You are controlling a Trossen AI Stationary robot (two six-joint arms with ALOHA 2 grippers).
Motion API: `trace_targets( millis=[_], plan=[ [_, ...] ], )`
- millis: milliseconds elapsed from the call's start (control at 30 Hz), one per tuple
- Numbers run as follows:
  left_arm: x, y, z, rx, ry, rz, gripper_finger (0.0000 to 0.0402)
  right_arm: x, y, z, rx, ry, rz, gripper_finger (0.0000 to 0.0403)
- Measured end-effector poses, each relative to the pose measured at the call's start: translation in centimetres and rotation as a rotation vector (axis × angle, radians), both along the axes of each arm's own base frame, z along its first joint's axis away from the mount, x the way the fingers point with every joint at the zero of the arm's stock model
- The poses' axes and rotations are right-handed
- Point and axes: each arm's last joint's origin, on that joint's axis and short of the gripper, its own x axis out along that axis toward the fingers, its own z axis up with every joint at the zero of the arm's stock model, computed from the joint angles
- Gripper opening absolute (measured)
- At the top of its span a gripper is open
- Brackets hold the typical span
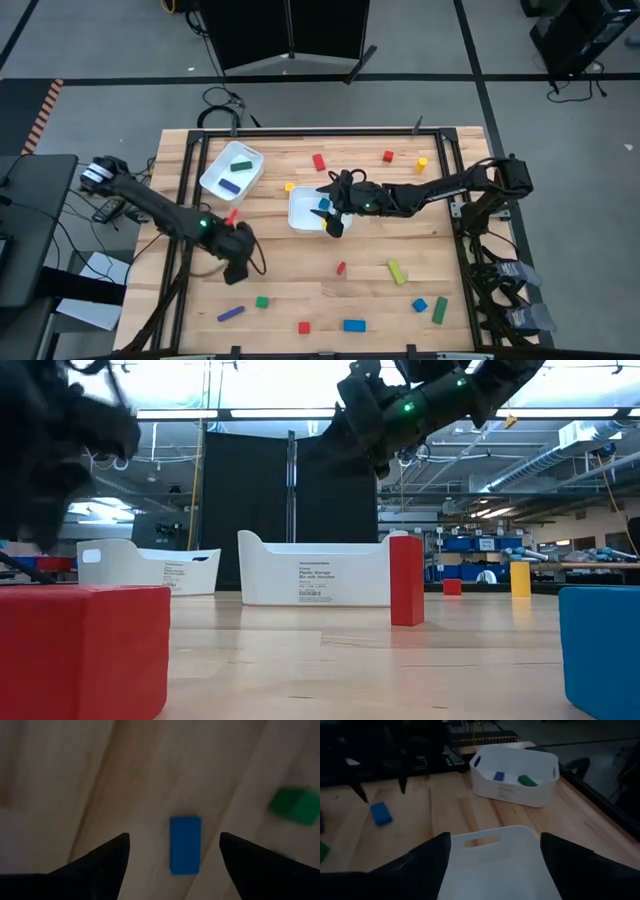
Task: Sort blocks by size
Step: Put the top blue large block into the top white bin
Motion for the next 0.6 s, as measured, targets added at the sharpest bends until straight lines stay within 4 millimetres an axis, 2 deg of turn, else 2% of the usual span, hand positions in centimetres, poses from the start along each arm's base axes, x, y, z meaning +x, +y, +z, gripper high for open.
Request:
trace_targets(
  millis=[233, 467, 600],
  plan=[
    [0.3, -2.4, -2.7, 0.029, 0.119, -0.024, 0.0317, 0.0, 0.8, 0.0, 0.018, -0.005, 0.015, 0.0306],
    [0.4, -3.5, -3.9, 0.084, 0.123, -0.039, 0.0317, 0.0, 1.5, 0.1, 0.026, -0.013, 0.032, 0.0299],
    [0.4, -3.7, -5.3, 0.118, 0.151, -0.042, 0.0317, 0.0, 2.0, 0.1, 0.016, -0.015, 0.025, 0.0296]
  ],
)
